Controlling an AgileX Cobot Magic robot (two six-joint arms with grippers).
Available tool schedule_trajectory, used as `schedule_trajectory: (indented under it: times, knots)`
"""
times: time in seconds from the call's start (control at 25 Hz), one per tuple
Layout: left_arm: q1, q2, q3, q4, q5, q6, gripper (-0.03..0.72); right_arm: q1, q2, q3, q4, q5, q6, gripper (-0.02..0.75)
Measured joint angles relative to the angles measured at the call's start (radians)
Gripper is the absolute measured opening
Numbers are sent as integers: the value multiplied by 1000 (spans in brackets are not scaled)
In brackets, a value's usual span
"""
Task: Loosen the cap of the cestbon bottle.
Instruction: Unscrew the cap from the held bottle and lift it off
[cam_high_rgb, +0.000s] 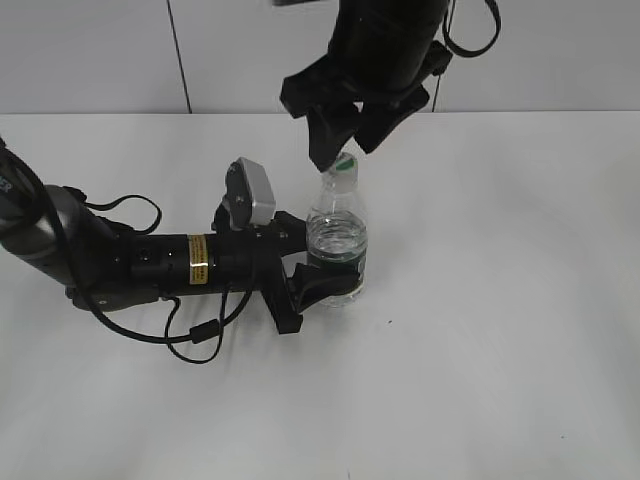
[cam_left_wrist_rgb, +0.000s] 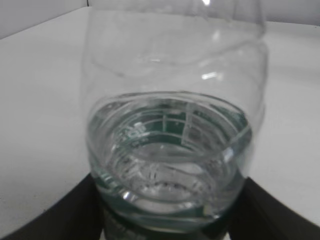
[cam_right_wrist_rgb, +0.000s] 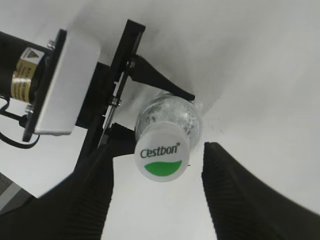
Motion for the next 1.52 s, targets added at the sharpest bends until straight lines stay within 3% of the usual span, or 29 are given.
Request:
schedule_trajectory:
  times: [1.32, 1.52]
  knots:
    - [0, 0, 0, 0, 0, 0, 416, 2, 42, 25, -3, 4, -14, 427]
    - [0, 0, 0, 0, 0, 0, 416, 2, 52, 25, -2, 4, -19, 328]
